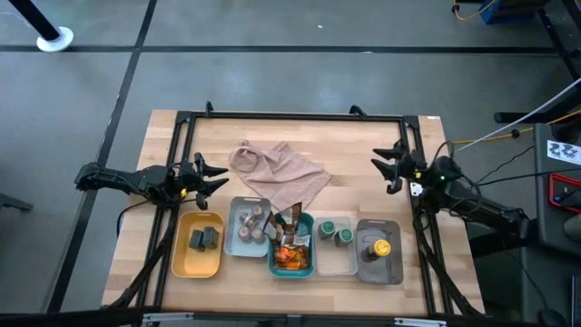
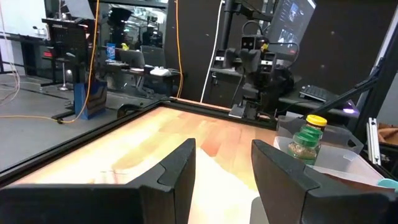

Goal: Sort spices by type
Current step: Return to Home Position

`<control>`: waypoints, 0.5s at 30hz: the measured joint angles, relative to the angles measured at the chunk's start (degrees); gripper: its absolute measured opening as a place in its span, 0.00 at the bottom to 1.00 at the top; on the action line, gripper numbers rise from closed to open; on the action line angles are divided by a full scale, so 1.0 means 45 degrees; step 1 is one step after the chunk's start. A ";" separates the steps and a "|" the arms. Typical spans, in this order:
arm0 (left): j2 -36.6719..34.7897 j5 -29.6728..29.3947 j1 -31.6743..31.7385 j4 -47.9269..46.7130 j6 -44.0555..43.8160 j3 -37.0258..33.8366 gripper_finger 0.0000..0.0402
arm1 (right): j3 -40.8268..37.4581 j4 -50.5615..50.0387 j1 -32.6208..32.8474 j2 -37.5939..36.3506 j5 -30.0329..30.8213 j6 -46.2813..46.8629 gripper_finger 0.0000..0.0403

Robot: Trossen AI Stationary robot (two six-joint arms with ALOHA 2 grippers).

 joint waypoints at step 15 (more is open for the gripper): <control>0.0002 -0.0005 0.0002 -0.0007 0.0000 0.0000 0.35 | -0.0005 -0.0853 -0.0005 -0.1558 0.1406 -0.0944 0.42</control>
